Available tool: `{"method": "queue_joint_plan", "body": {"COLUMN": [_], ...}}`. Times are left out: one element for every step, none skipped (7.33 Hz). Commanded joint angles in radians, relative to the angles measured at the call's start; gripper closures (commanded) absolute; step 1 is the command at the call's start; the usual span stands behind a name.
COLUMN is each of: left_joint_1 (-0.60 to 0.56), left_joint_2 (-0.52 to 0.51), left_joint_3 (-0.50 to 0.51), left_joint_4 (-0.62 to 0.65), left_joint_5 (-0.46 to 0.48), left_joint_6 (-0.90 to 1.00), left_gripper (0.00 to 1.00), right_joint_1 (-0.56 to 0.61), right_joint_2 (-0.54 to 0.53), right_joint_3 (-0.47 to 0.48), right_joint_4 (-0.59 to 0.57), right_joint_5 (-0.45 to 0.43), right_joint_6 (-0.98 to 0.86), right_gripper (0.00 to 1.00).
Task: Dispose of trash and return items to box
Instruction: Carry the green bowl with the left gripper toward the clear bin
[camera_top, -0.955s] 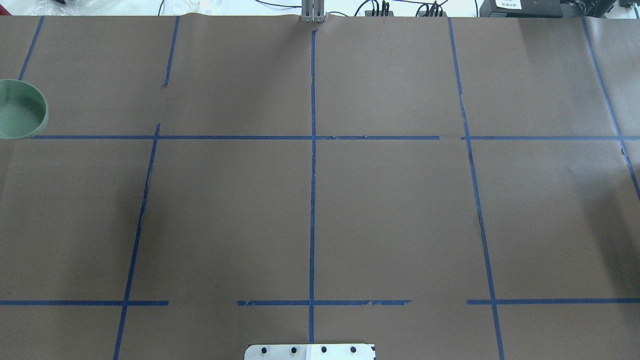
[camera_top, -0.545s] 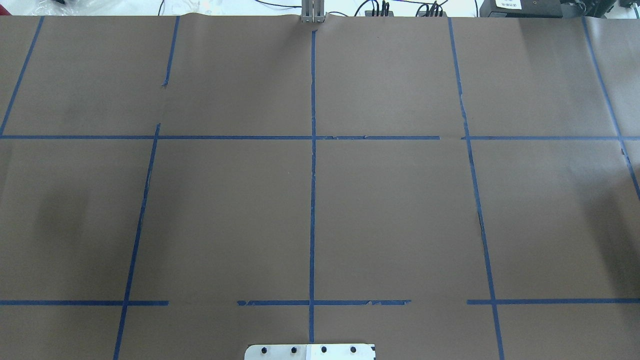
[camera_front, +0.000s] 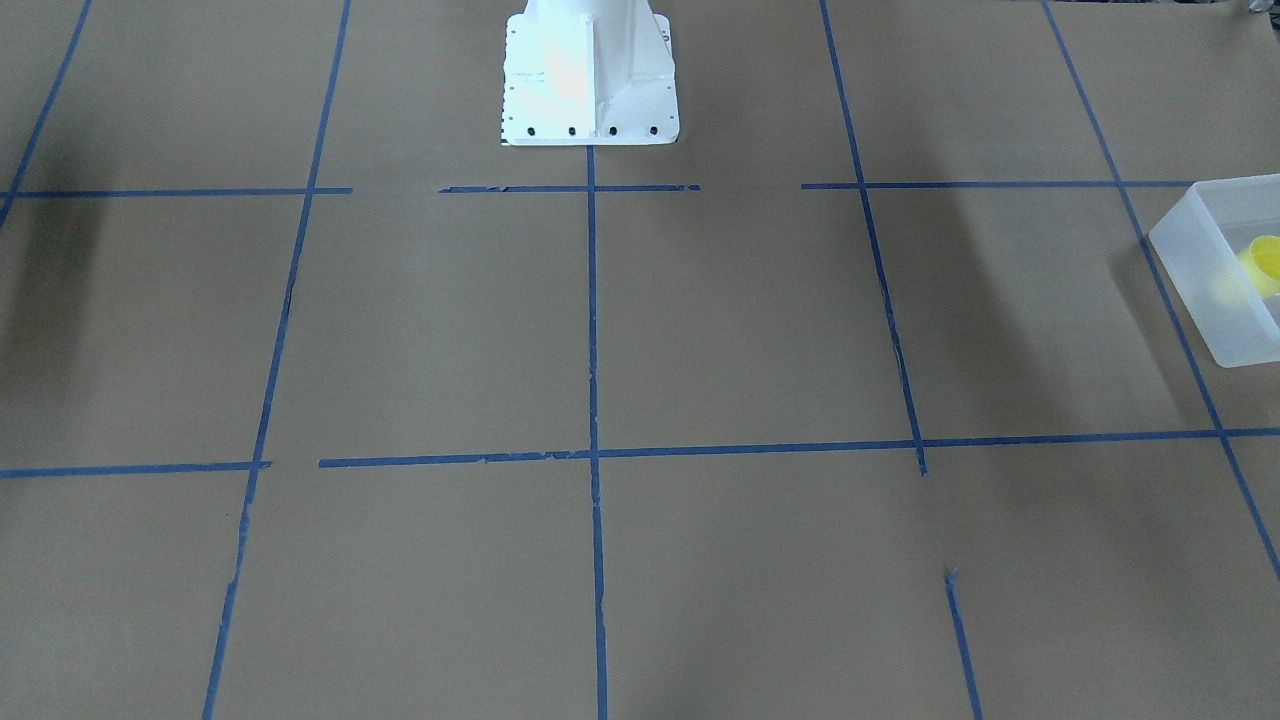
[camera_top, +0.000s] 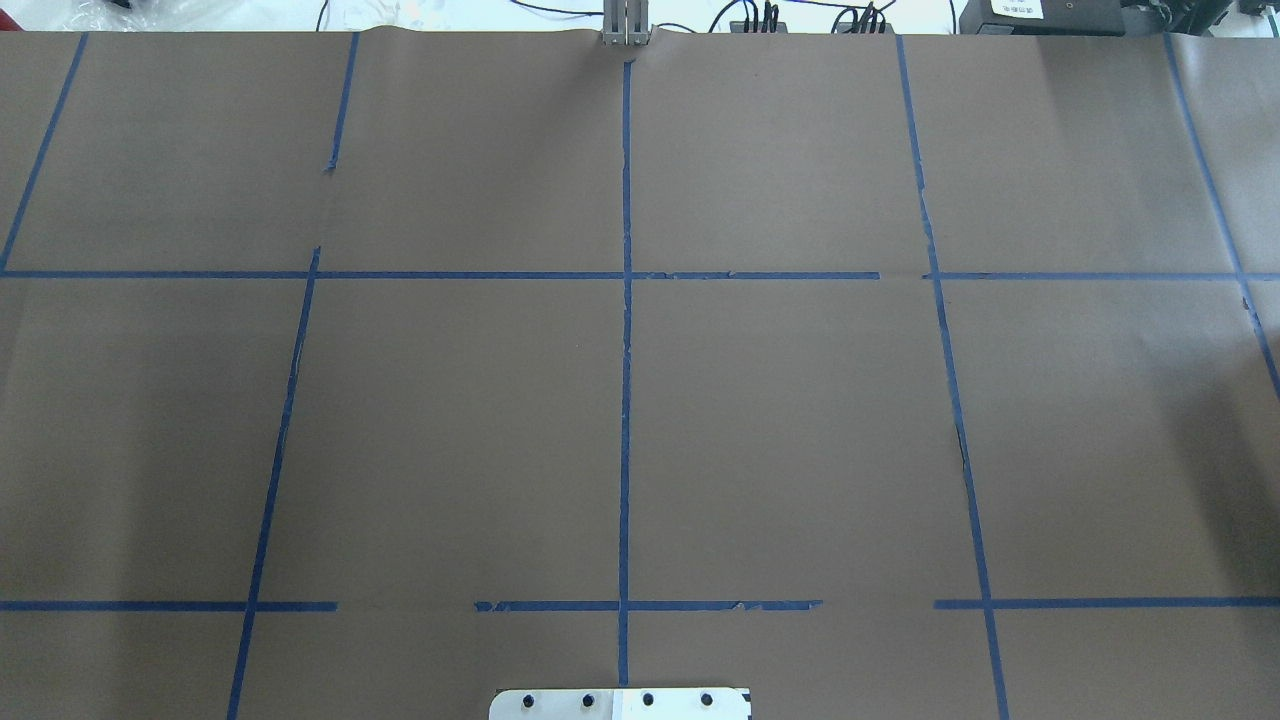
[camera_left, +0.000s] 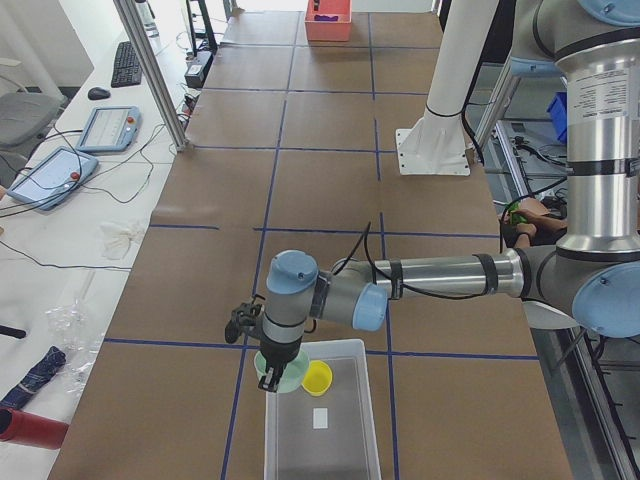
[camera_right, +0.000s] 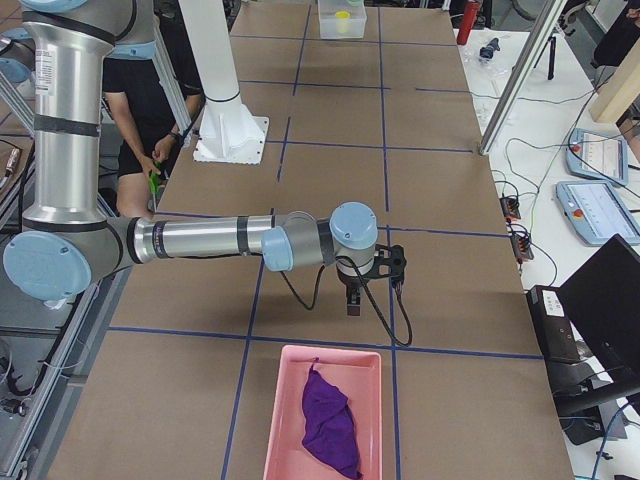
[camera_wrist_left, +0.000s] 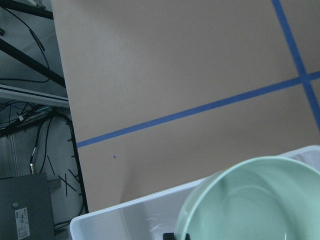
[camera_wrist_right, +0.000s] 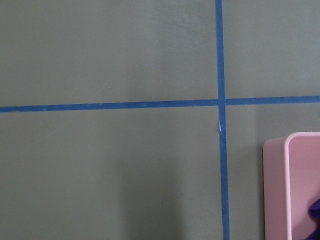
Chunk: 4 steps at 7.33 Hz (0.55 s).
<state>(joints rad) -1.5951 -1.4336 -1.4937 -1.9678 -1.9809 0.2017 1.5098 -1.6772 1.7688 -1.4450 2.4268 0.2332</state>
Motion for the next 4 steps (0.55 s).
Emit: {"method": "queue_joint_plan", "body": {"left_joint_1": [-0.02, -0.022, -0.022, -0.023], "left_joint_2": [0.019, 0.031, 0.053, 0.056], "left_joint_3": [0.082, 0.084, 0.082, 0.085], "left_joint_4": [-0.089, -0.11, -0.133, -0.135], "left_joint_5": [0.004, 0.019, 0.054, 0.057], "left_joint_6": [0.039, 0.039, 0.054, 0.059], "left_gripper": [1.0, 1.0, 1.0, 0.31], "right_joint_1": [0.0, 0.0, -0.002, -0.003], "right_joint_2": [0.001, 0.001, 0.002, 0.002], "right_joint_3": [0.006, 0.006, 0.006, 0.006], "right_joint_4": [0.0, 0.0, 0.0, 0.0], "right_joint_5": [0.0, 0.0, 0.0, 0.0], "right_joint_6": [0.0, 0.0, 0.0, 0.0], "right_gripper": [0.0, 0.0, 0.0, 0.0]}}
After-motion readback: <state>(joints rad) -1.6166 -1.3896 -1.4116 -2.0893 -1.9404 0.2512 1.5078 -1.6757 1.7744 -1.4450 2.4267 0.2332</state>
